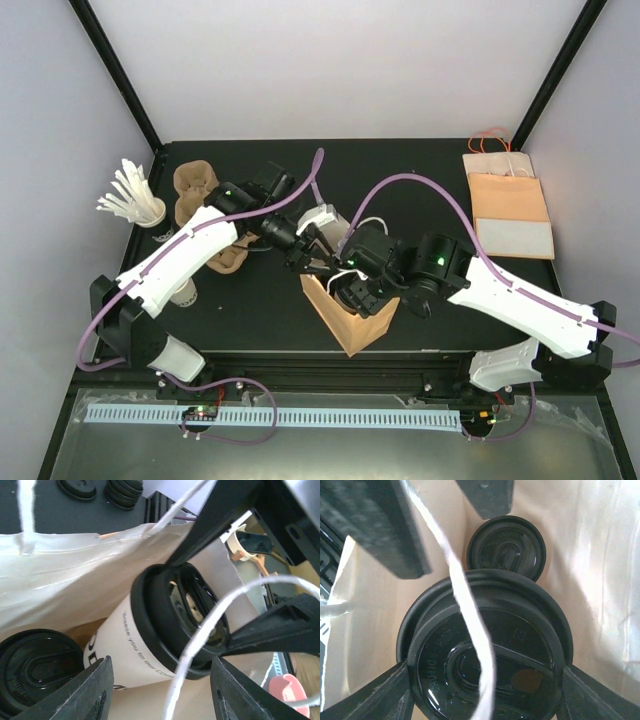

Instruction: Pack the takeout coffee

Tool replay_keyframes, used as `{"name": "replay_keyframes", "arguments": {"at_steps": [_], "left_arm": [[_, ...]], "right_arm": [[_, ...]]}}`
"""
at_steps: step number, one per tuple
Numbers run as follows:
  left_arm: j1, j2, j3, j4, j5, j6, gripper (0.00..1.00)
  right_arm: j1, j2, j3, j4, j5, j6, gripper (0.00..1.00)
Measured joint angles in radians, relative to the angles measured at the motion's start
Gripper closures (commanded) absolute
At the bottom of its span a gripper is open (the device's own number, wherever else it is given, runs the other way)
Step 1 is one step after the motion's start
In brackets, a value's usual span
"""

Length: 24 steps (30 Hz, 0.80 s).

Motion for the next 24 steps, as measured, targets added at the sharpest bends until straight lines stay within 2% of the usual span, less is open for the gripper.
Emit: {"name": "replay_keyframes", "arguments": {"at_steps": [18,21,24], "left_arm": [[0.000,-0.065,-0.014,-0.081,0.248,0.113,0.65],[0.000,-0.079,-0.024,-0.084,0.268,0.120,0.71],[0.000,-0.093,-0.035,-0.084,0.269,0.119,0.73]], "right_arm": [[-0.057,-0.049,-0.048,-0.018,-0.016,-0.005,0.85],[-0.057,-0.044,-0.048,-0.019,-0.016,-0.007,0.86],[-0.057,-0.012,-0.032,-0.034,-0.015,-0.011,0.86]]}}
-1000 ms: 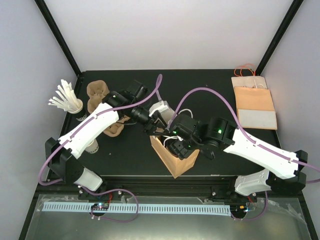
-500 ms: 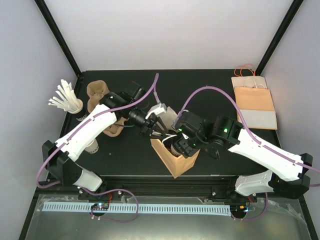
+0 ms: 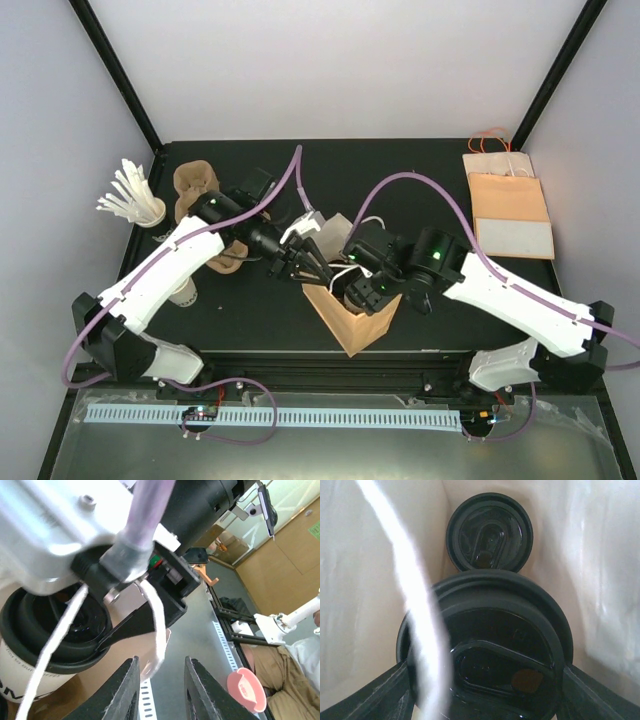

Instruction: Pack the takeout coffee

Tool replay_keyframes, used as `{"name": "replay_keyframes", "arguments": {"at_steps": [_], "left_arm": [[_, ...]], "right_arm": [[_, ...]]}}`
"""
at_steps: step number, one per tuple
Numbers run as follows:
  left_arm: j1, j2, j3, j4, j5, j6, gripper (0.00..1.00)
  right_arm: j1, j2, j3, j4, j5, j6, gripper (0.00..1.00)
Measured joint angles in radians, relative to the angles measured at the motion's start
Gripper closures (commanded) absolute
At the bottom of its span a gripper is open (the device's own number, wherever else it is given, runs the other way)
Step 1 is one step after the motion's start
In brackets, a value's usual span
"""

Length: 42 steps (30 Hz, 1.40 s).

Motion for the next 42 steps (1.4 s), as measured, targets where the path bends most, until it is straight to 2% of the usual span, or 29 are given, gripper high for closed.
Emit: {"name": "replay_keyframes", "arguments": {"at_steps": [3,7,9,12,16,20,25,27,31,33,35,39,42], "left_arm": [[0.000,-0.024,-0.035,0.024,0.000,-0.019,0.72],[0.000,-0.052,-0.079,0.068,-0.025,-0.069,0.59],[0.000,-0.068,-0.085,0.100,-0.052,-0.103,0.56],[0.000,-0.117,-0.115,0.195,-0.092,-0.190,0.46],[-0.008,-0.231,-0.225,0.408,-0.169,-0.352,0.38],[-0.024,-0.317,-0.332,0.571,-0.236,-0.472,0.40],[-0.046,-0.323,-0.348,0.674,-0.289,-0.544,0.41],[-0.058,-0.323,-0.348,0.700,-0.309,-0.565,0.46],[-0.079,-0.320,-0.348,0.734,-0.331,-0.595,0.63],[-0.082,-0.308,-0.346,0.741,-0.335,-0.608,0.65],[-0.091,-0.290,-0.343,0.743,-0.335,-0.613,0.63],[-0.112,-0.262,-0.334,0.746,-0.333,-0.616,0.52],[-0.117,-0.261,-0.334,0.761,-0.322,-0.629,0.51]], "right_arm": [[0.000,0.045,0.015,-0.006,0.000,-0.005,0.85],[0.000,0.058,0.017,-0.008,-0.014,-0.012,0.85],[-0.001,0.062,0.023,-0.014,-0.023,-0.013,0.85],[-0.003,0.081,0.041,-0.018,-0.031,-0.013,0.85],[-0.013,0.097,0.046,-0.018,-0.056,-0.013,0.85],[-0.024,0.097,0.049,-0.013,-0.076,-0.012,0.85],[-0.026,0.097,0.049,-0.009,-0.088,-0.011,0.85],[-0.026,0.097,0.049,-0.009,-0.089,-0.011,0.85],[-0.026,0.097,0.049,-0.007,-0.090,-0.011,0.85],[-0.026,0.095,0.049,-0.010,-0.093,-0.008,0.85],[-0.027,0.095,0.049,-0.010,-0.093,-0.006,0.85],[-0.027,0.095,0.049,-0.008,-0.094,-0.004,0.85],[-0.026,0.095,0.049,-0.009,-0.097,-0.004,0.85]]}}
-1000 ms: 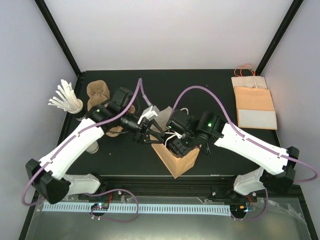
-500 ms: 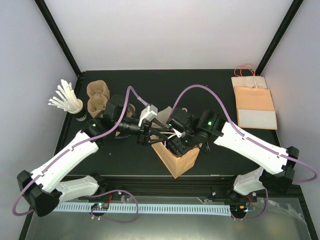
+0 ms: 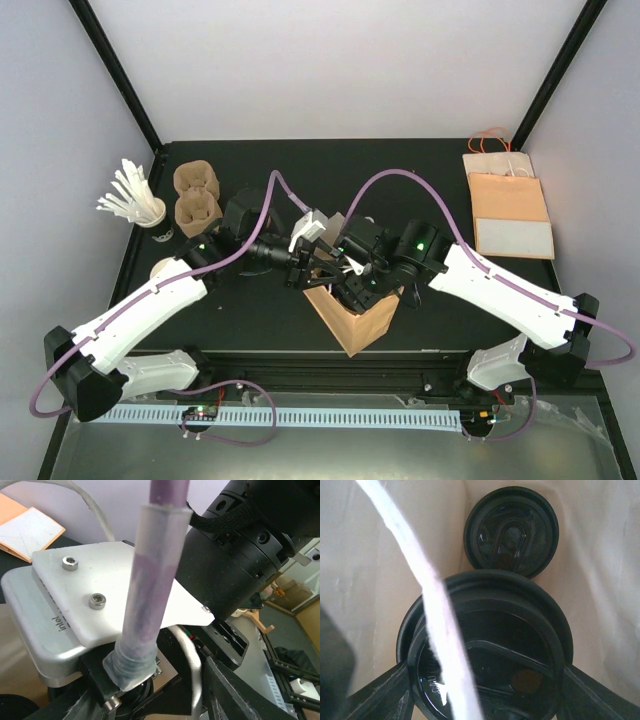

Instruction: Pack the takeout coffee

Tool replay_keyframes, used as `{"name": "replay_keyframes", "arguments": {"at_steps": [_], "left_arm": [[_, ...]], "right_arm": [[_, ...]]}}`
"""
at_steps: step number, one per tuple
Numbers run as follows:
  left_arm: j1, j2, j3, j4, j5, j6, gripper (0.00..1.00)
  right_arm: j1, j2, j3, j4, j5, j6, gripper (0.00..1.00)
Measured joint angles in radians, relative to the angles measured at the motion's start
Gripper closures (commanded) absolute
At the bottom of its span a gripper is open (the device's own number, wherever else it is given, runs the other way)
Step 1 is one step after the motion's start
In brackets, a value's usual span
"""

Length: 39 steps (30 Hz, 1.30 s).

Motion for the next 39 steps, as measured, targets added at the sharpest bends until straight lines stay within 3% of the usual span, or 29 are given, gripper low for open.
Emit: {"name": "replay_keyframes", "arguments": {"at_steps": [3,16,26,33,39], "left_arm": [[-0.001,0.000,0.000,0.009,0.003,-0.016,0.55],[0.002,0.006,-0.004,0.019,0.001,-0.053,0.97],[-0.019,-0.067,-0.011,0.016,0.019,-0.049,0.98],[-0.019,-0.227,-0.109,0.034,-0.009,-0.052,0.98],[-0.019,-0.266,-0.178,0.044,-0.009,-0.056,0.96]], "right_arm": [[0.000,0.000,0.000,0.001,0.000,0.000,0.85],[0.004,-0.017,0.000,-0.003,-0.018,-0.018,0.85],[-0.016,-0.007,-0.016,0.003,-0.005,-0.002,0.85],[-0.018,0.028,-0.016,0.005,-0.008,0.021,0.85],[-0.019,0.074,0.023,-0.014,-0.017,0.042,0.90]]}}
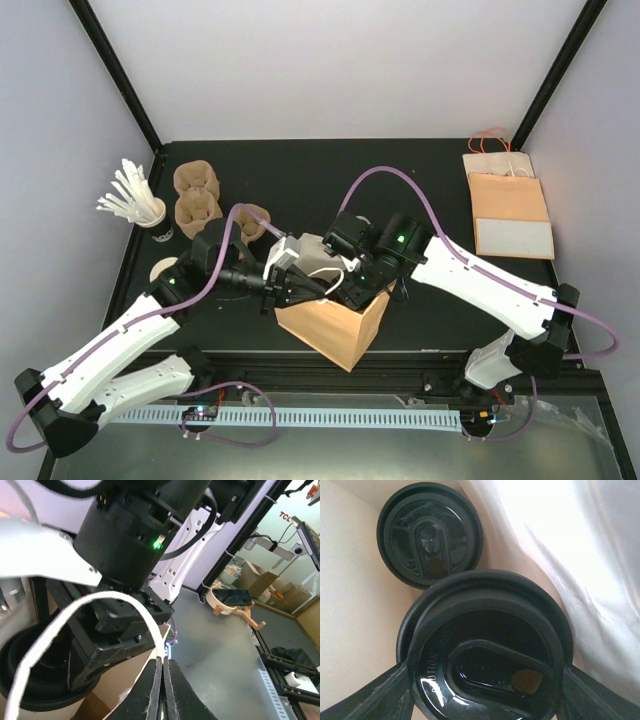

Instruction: Pack the takeout coffee

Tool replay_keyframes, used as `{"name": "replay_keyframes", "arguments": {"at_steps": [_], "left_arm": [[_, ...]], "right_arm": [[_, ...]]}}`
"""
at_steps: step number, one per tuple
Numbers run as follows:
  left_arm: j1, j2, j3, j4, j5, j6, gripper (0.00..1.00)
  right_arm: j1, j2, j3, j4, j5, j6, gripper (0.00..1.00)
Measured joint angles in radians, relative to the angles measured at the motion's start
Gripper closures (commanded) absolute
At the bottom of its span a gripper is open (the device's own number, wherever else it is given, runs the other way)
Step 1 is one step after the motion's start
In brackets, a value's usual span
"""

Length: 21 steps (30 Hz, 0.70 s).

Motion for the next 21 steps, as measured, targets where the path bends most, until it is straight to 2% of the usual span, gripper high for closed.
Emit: {"name": "replay_keyframes", "arguments": {"at_steps": [18,21], "left_arm": [[-0.006,-0.086,-0.118,0.113,0.018,-0.057,0.90],[-0.008,-0.086,-0.127,0.120,0.017,-0.066,0.87]], "right_arm": [[0.069,0.140,0.162,-0.069,-0.016,-0.004,0.92],[0.084,0.159,0.185,-0.069,-0.016,-0.006,0.93]]}}
